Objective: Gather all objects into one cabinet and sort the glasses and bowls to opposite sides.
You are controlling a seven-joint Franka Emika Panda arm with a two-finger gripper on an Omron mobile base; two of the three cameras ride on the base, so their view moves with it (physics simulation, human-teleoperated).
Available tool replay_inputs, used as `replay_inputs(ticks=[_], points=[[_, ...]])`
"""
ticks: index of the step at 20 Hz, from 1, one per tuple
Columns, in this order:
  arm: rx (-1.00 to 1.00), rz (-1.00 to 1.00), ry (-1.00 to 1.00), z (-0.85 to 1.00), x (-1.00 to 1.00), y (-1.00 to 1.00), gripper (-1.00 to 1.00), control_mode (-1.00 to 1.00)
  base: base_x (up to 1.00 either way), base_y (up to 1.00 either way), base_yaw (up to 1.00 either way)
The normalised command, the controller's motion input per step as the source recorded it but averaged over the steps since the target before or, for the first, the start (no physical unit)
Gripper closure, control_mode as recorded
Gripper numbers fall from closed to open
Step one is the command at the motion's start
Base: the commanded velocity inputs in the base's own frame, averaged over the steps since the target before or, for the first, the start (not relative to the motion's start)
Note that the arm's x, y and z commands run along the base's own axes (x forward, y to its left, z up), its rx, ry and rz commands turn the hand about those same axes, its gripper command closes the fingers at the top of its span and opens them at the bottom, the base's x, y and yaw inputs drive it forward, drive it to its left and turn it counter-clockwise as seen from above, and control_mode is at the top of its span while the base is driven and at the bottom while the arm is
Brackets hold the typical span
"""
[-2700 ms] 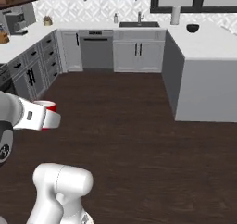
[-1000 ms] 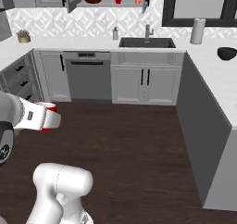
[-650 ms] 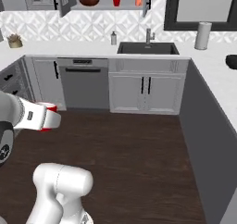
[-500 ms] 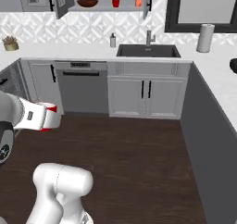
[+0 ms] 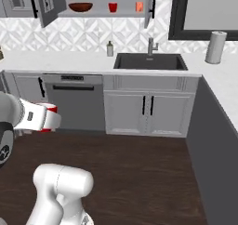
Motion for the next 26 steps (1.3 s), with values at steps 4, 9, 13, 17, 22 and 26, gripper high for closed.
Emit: replay_inputs(ticks=[4, 9, 13, 17, 22, 26], points=[[0.0, 0.0, 0.0, 0.0, 0.0, 0.0, 1.0, 1.0, 1.0, 0.13, 0.0], [0.0, 0.0, 0.0, 0.0, 0.0, 0.0, 1.0, 1.0, 1.0, 0.08, 0.0], [0.0, 0.0, 0.0, 0.0, 0.0, 0.0, 1.0, 1.0, 1.0, 0.01, 0.0], [0.0, 0.0, 0.0, 0.0, 0.0, 0.0, 1.0, 1.0, 1.0, 0.0, 0.01], [0.0, 0.0, 0.0, 0.0, 0.0, 0.0, 1.0, 1.0, 1.0, 0.0, 0.05], [0.0, 0.0, 0.0, 0.0, 0.0, 0.0, 1.0, 1.0, 1.0, 0.0, 0.09]])
